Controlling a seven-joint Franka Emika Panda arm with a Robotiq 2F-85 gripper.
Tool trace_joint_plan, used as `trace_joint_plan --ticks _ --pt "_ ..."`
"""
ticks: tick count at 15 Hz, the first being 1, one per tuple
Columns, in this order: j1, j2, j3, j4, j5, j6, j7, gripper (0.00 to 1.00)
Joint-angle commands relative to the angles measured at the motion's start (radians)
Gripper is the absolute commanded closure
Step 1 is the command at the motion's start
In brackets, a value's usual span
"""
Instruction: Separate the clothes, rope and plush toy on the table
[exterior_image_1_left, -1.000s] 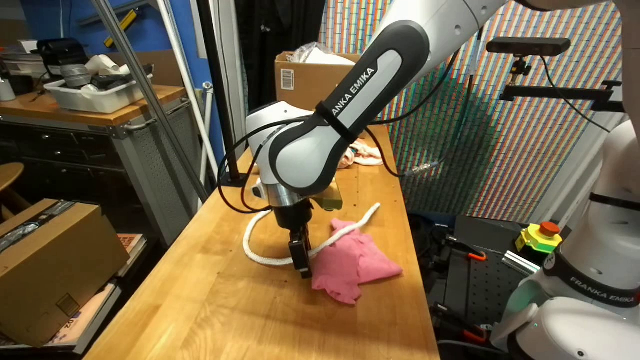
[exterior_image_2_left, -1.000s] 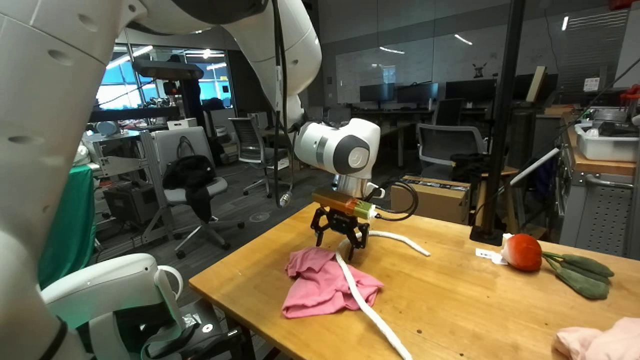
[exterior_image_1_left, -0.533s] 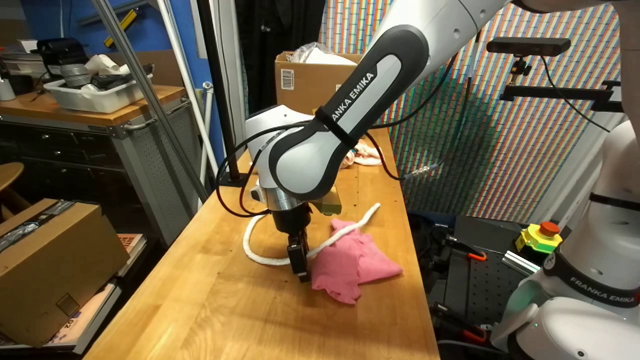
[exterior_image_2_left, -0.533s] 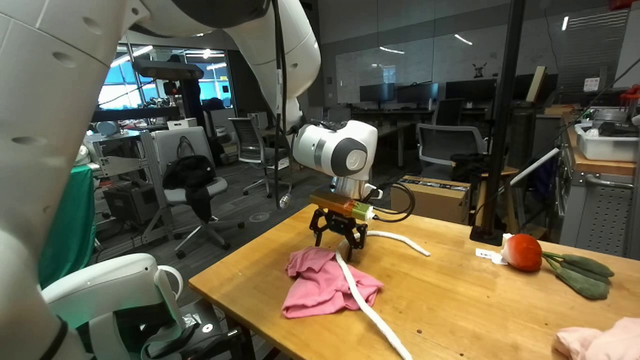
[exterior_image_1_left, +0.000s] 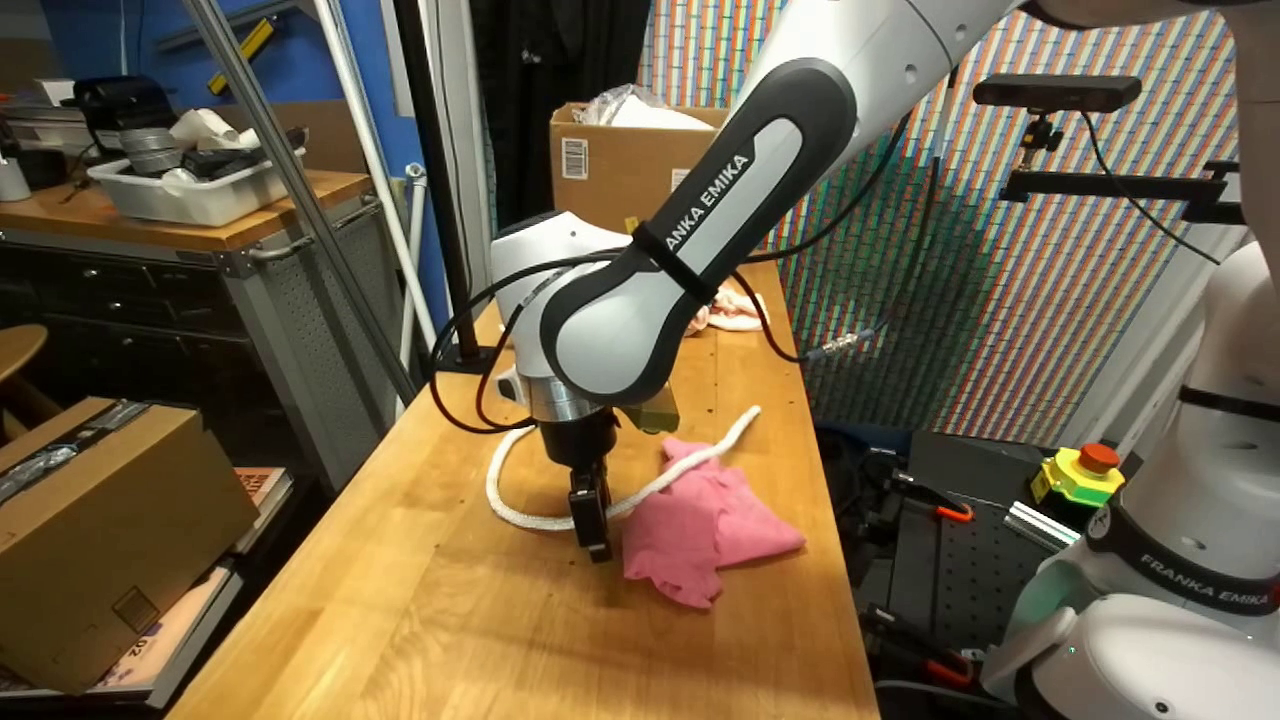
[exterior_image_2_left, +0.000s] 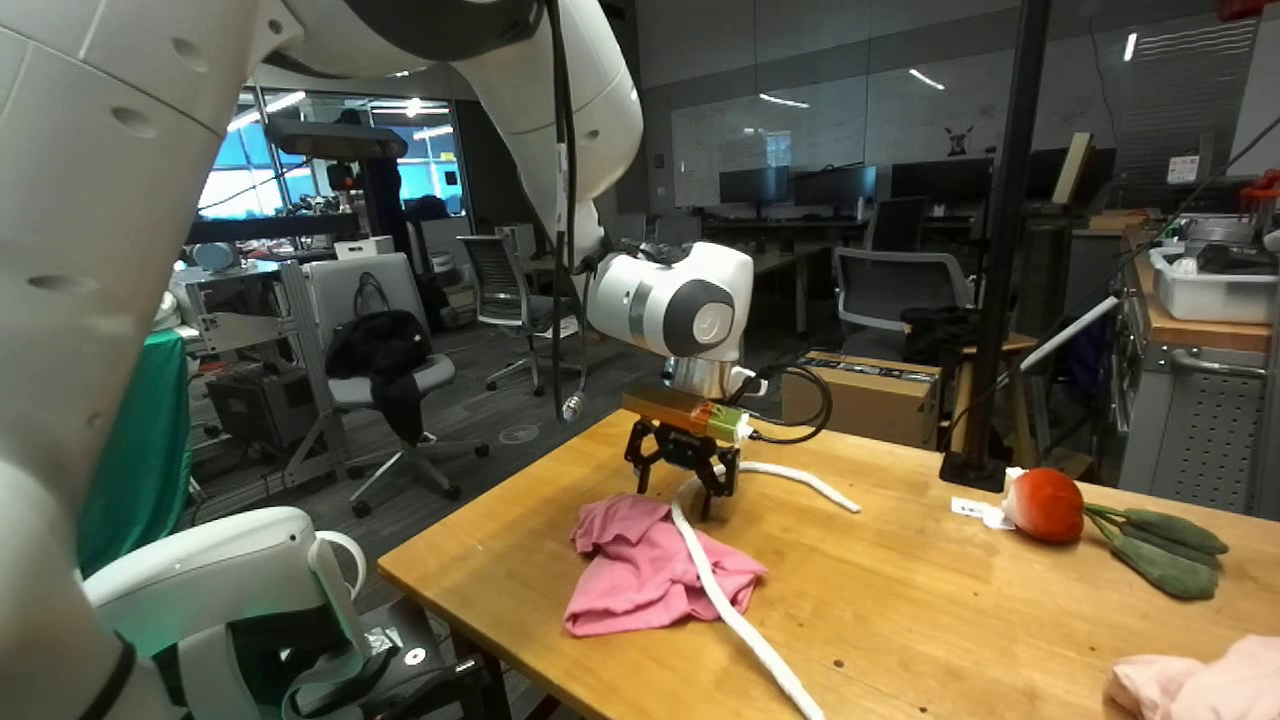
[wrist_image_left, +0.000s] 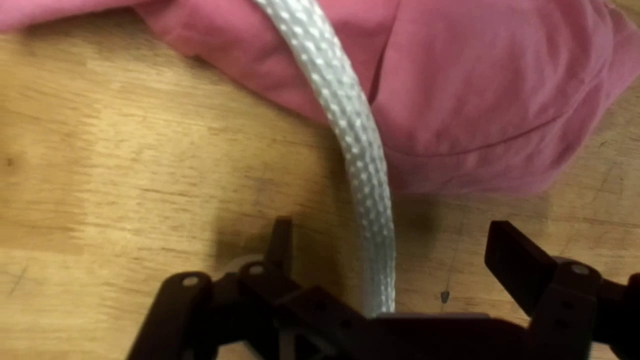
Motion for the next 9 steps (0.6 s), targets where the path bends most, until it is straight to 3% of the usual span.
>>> trace_joint_plan --ticks 1,2,4,9 --pt "0.008 -0.002 -0.004 -0.006 -0.028 0.033 0.032 0.05" --pt "0.009 -0.004 -0.004 -0.007 -0.033 0.035 0.035 0.27" --pt "0.012 -0.007 -0.008 -0.01 -0.048 0.04 0.045 0.31" --pt "0.013 -0.013 -0.015 -0.01 -0.083 0.047 0.066 0.71"
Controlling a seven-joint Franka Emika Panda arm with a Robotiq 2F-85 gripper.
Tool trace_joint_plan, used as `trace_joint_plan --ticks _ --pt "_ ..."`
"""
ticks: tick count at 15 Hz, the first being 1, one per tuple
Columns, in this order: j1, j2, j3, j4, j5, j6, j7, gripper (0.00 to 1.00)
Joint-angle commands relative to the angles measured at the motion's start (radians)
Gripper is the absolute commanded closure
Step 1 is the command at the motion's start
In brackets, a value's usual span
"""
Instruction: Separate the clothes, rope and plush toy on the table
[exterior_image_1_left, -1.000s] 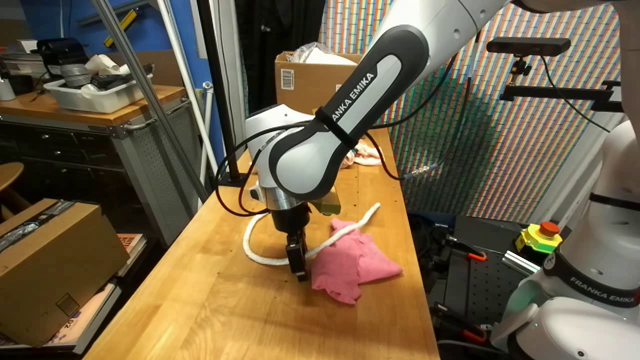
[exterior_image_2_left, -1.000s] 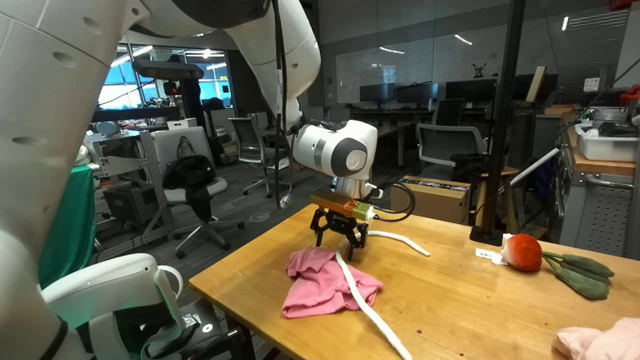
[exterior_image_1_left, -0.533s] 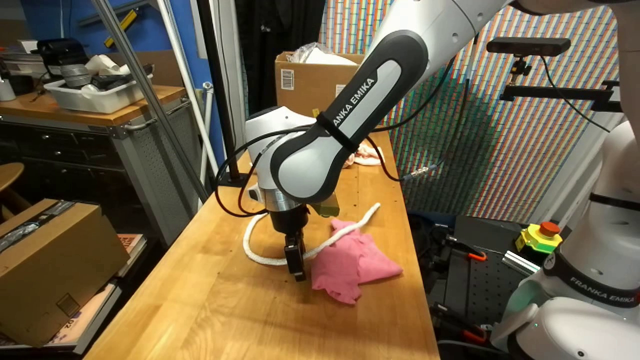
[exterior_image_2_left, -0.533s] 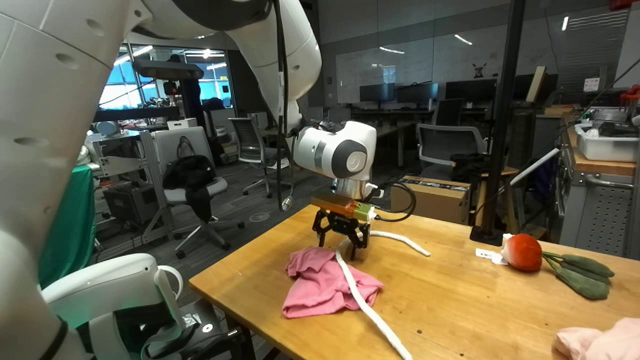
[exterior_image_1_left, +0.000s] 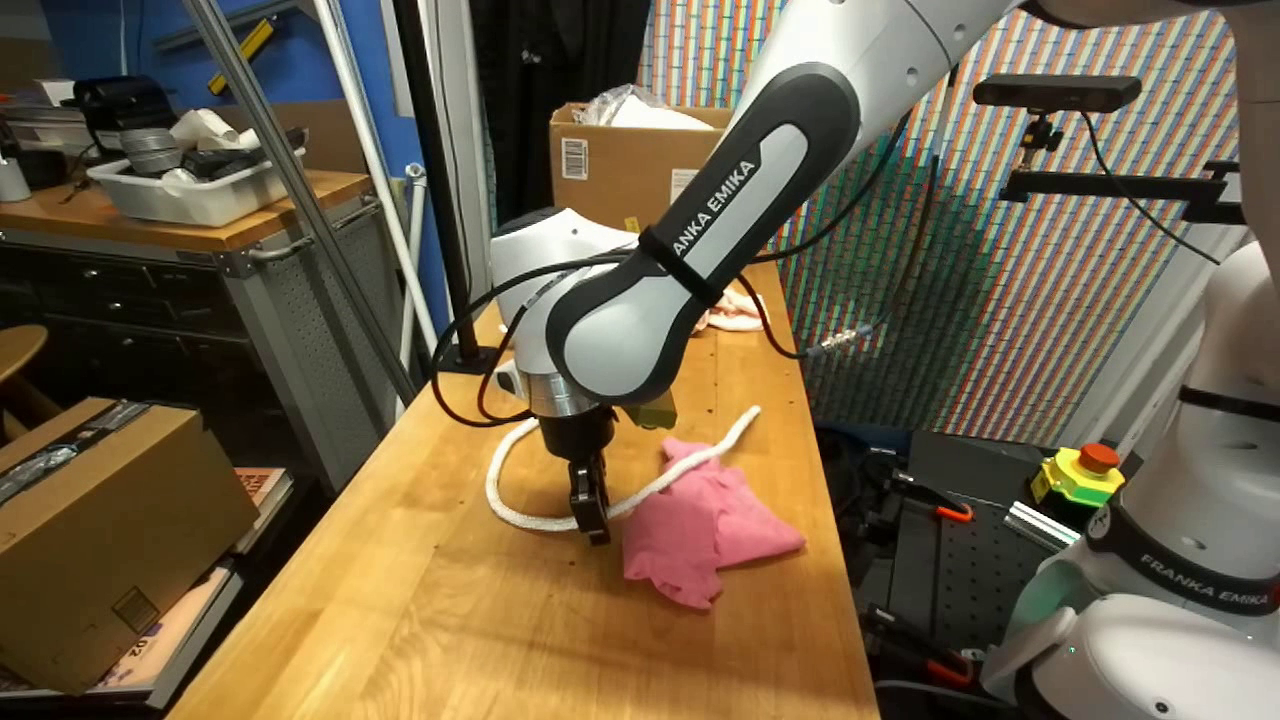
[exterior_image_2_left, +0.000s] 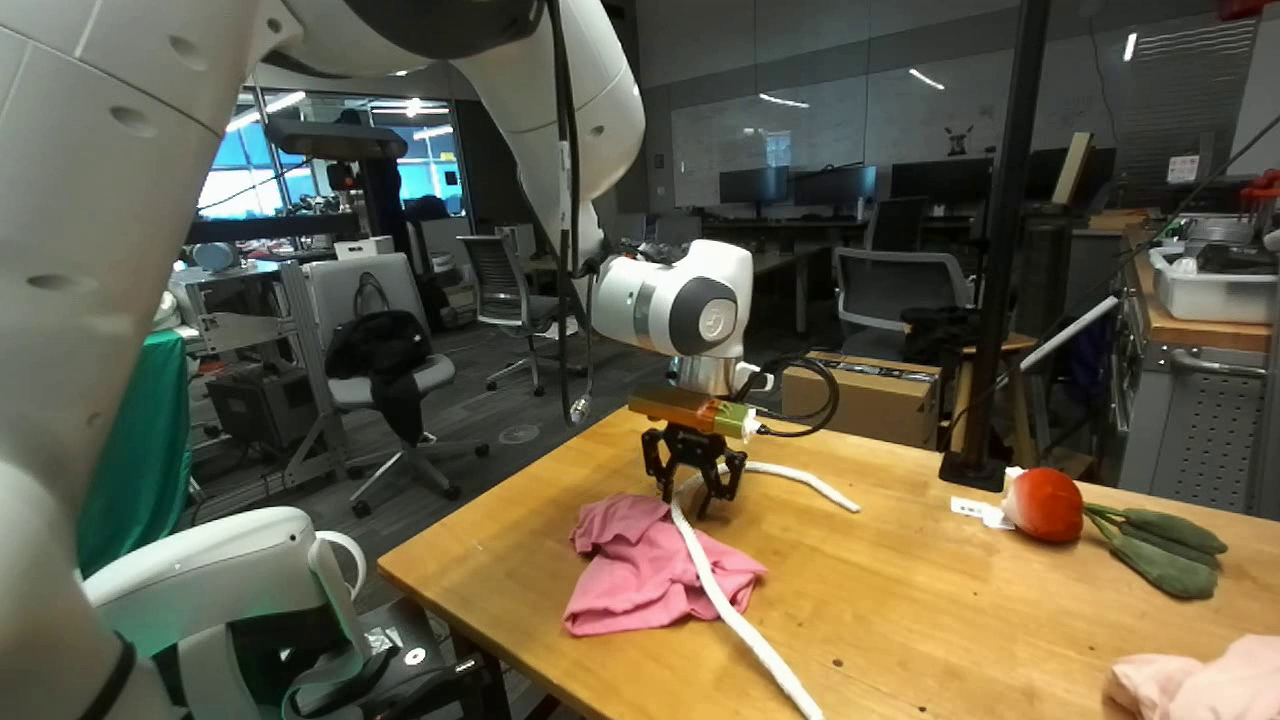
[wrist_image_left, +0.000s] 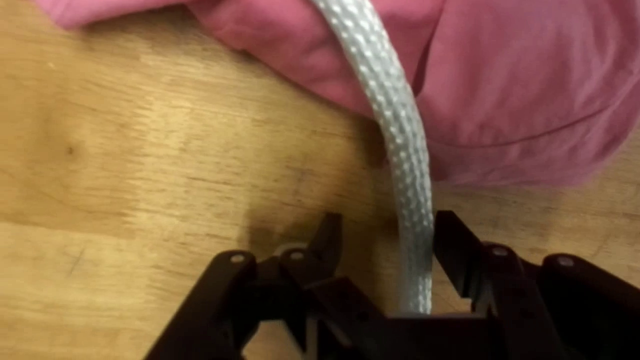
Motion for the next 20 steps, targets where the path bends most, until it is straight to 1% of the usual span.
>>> trace_joint_plan --ticks 1,3,6,7,8,13,16,20 --pt "0.012 -0.013 -0.006 -0.013 -0.025 0.027 0.029 0.77" --pt "0.015 -0.019 -0.005 -0.016 -0.028 0.028 0.032 0.91" --pt "0.022 -0.026 -0.009 -0.022 -0.046 0.042 0.043 0.96" --pt "0.025 -0.028 -0.011 -0.024 -0.054 0.044 0.048 0.93" --pt "0.028 -0.03 -0.012 -0.025 -0.06 0.046 0.055 0.92" --pt "0.043 -0.055 -0.025 -0.035 -0.106 0.094 0.098 0.92" --pt "0.07 -0.076 -0.059 -0.034 -0.172 0.103 0.174 0.93" --pt "0.108 -0.114 -0.113 -0.028 -0.281 0.076 0.297 0.93"
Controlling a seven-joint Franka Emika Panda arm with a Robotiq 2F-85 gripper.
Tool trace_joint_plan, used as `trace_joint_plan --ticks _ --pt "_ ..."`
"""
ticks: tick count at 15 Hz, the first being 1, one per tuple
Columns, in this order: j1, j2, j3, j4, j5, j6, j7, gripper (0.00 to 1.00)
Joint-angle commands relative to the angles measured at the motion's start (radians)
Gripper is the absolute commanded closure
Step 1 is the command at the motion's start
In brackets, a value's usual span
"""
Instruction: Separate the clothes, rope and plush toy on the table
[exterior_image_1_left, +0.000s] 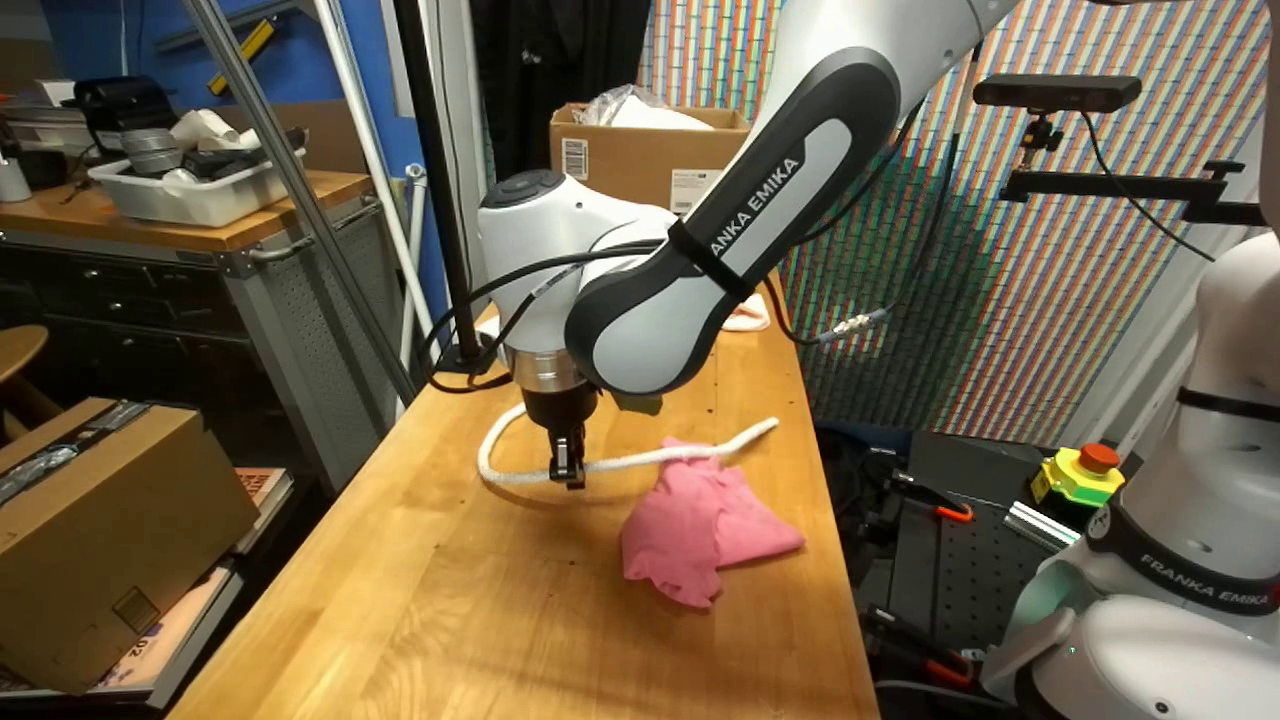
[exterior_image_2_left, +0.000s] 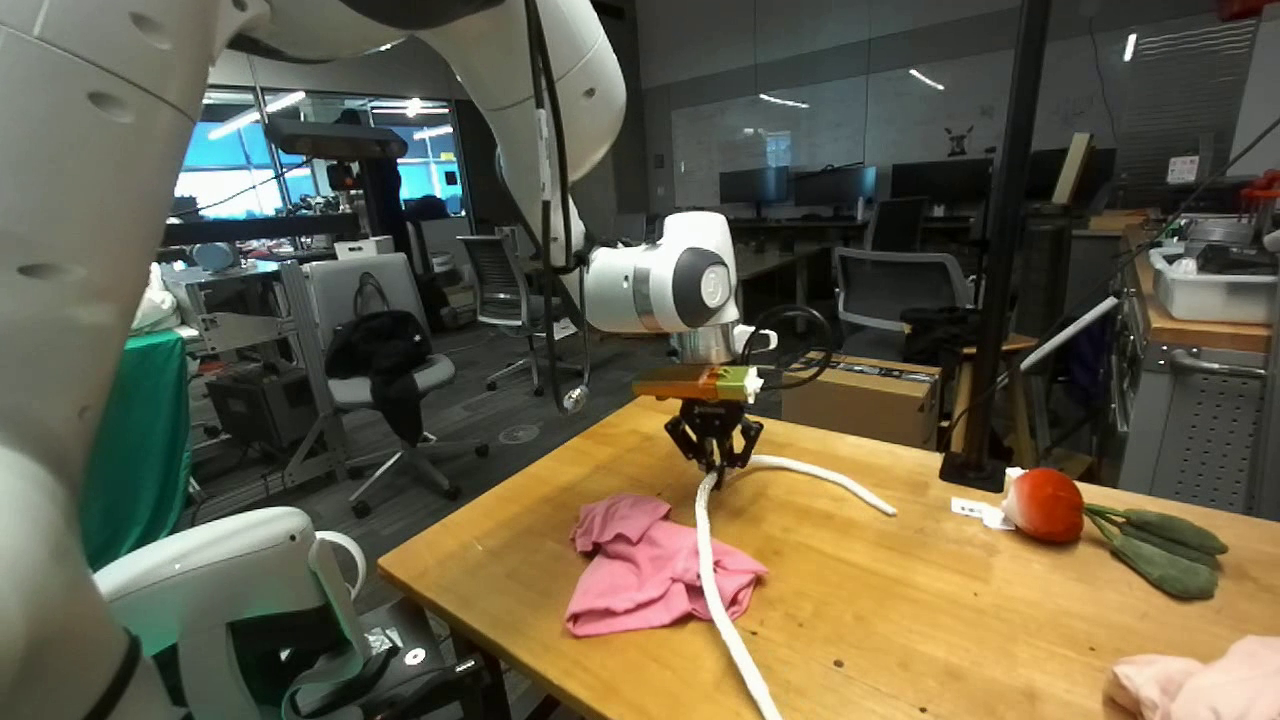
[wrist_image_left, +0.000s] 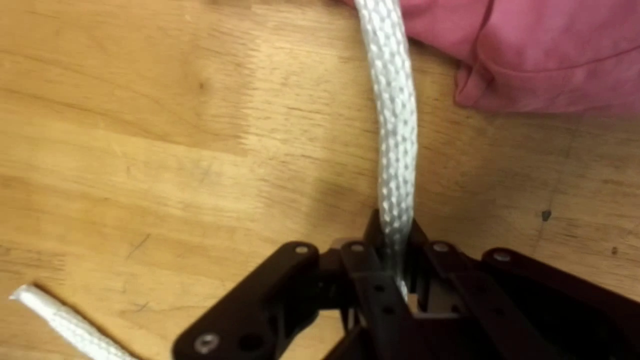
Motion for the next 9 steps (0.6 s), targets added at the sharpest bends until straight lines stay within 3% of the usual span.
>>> trace_joint_plan --ticks 1,9 --pt "0.049 -0.068 -0.059 -0.022 -0.102 -0.01 0.122 0.93" --pt "0.099 -0.116 -0.115 -0.009 -0.375 0.006 0.33 0.93"
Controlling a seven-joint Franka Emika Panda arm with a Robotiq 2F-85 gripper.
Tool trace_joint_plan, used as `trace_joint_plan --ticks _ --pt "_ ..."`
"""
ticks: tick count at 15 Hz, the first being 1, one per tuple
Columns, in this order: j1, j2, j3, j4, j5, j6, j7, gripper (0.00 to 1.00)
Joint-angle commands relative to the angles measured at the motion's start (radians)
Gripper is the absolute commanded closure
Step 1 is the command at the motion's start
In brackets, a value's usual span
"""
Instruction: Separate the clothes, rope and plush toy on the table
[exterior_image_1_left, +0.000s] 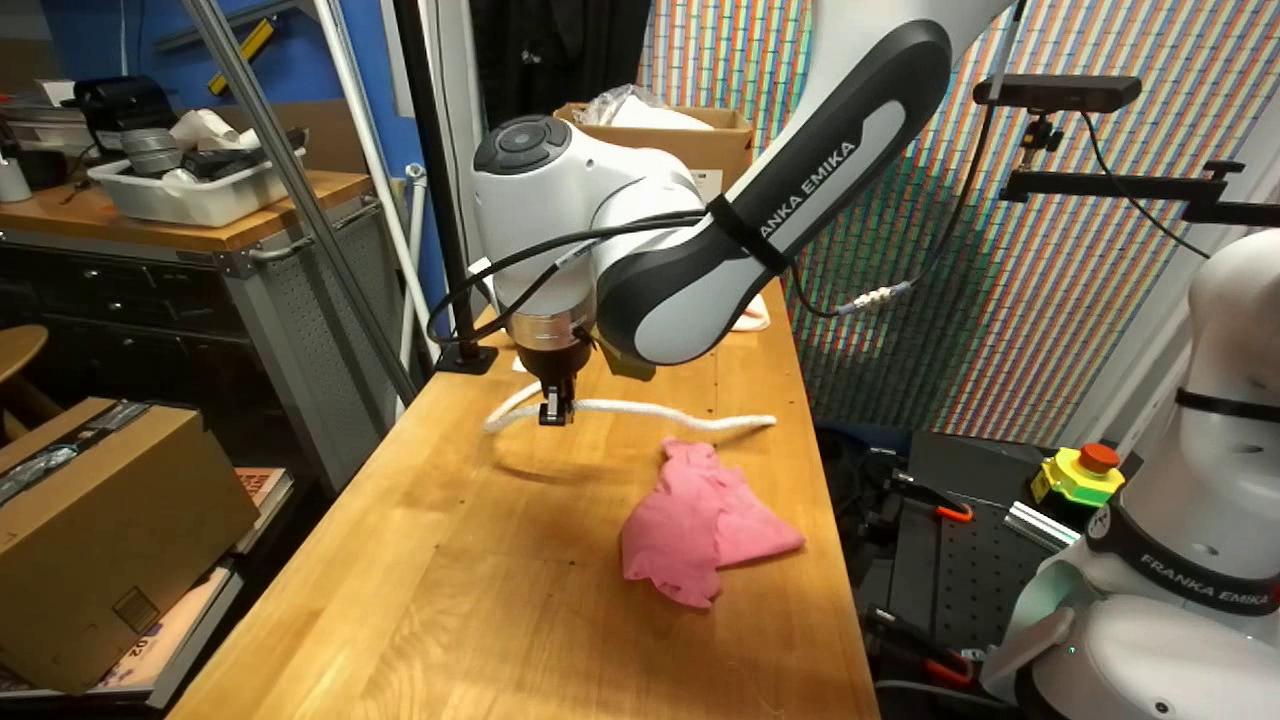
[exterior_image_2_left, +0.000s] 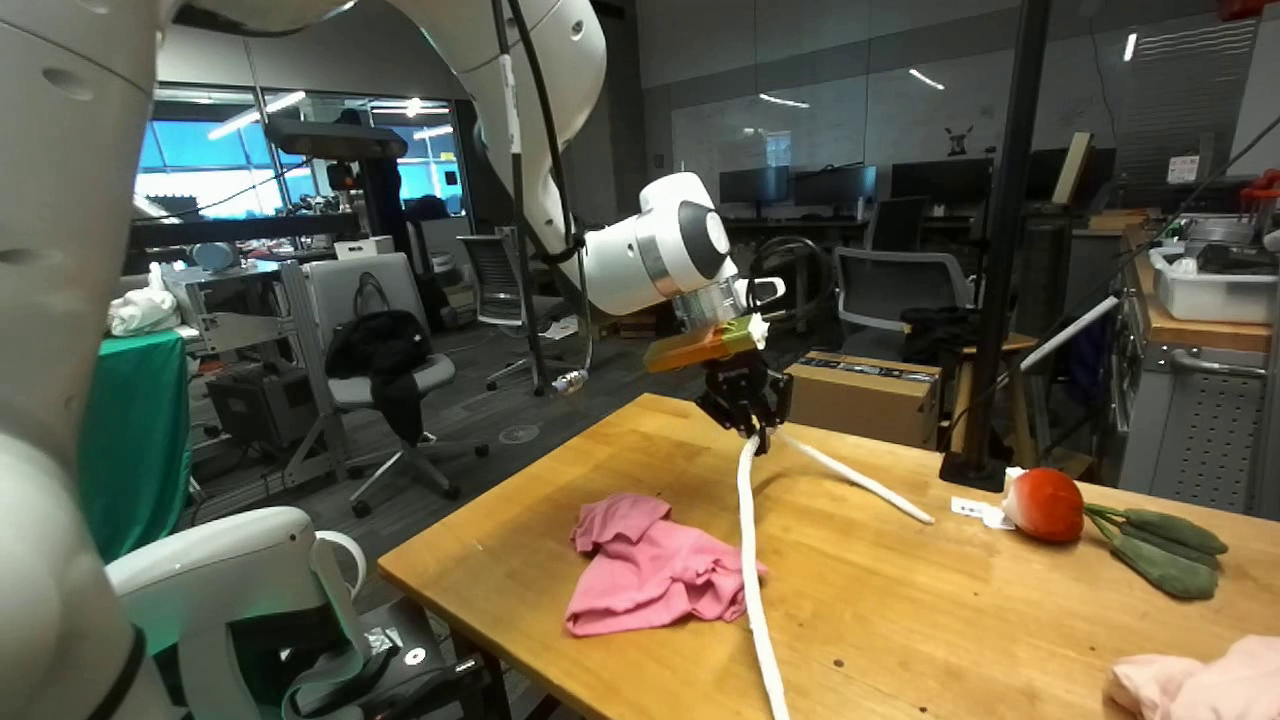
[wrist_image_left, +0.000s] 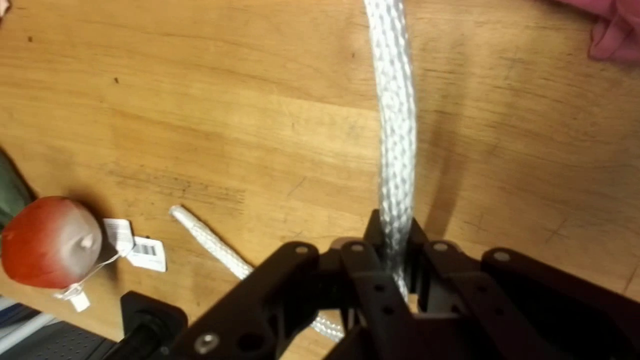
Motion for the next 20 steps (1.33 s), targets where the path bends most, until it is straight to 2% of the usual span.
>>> trace_joint_plan --ticks 1,12,20 --pt "0.026 -0.04 -0.021 -0.009 -0.103 0.013 0.094 0.93" --pt "0.006 -0.133 -0.012 0.089 -0.189 -0.014 0.306 0.93" --pt "-0.025 -0.221 0.003 0.161 -0.194 -0.015 0.434 0.93"
